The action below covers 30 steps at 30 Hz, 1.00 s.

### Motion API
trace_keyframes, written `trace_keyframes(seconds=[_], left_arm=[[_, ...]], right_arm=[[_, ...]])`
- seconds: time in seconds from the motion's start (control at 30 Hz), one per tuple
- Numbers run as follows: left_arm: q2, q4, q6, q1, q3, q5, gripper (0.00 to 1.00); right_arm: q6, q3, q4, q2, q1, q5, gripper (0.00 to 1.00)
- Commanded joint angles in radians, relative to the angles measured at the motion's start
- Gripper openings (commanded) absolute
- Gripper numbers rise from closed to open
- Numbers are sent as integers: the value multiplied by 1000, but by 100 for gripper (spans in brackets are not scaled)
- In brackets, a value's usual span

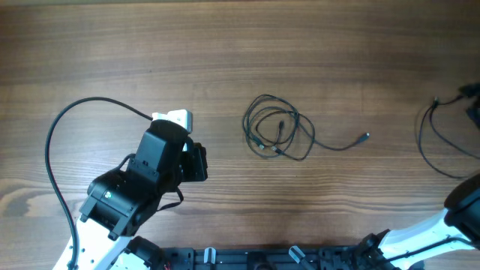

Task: Untangle cables

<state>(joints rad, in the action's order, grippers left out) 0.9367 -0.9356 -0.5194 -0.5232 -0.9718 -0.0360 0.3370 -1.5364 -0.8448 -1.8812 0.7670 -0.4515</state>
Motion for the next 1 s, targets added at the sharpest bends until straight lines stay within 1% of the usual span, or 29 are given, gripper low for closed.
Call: trace_keyframes(seconds=[0.0, 0.1, 0.2, 0.43, 0.57, 0.7, 0.77, 0.97], left_arm=[[2, 3, 18, -3, -9, -12, 13], [2, 3, 14, -3, -9, -12, 15], [2, 3, 14, -3, -9, -13, 15], [2, 2, 14, -3, -9, -13, 16], [11, 7, 10, -3, -9, -13, 17], [30, 5, 10, -3, -9, -20, 16], [40, 5, 11, -3, -9, -25, 15], [67, 4, 11, -3, -9, -27, 11]], right_arm=[[-66, 58, -9, 7, -55, 19, 4], [-56, 128, -7, 6, -115, 105, 4], [-12, 190, -13, 6, -163, 205, 4], [95, 275, -44, 6, -207, 232, 4], [217, 326, -66, 6, -208, 328, 4], [393, 375, -85, 6, -204, 460, 4], [434, 386, -84, 6, -202, 495, 4], [431, 387, -57, 6, -179, 588, 4]])
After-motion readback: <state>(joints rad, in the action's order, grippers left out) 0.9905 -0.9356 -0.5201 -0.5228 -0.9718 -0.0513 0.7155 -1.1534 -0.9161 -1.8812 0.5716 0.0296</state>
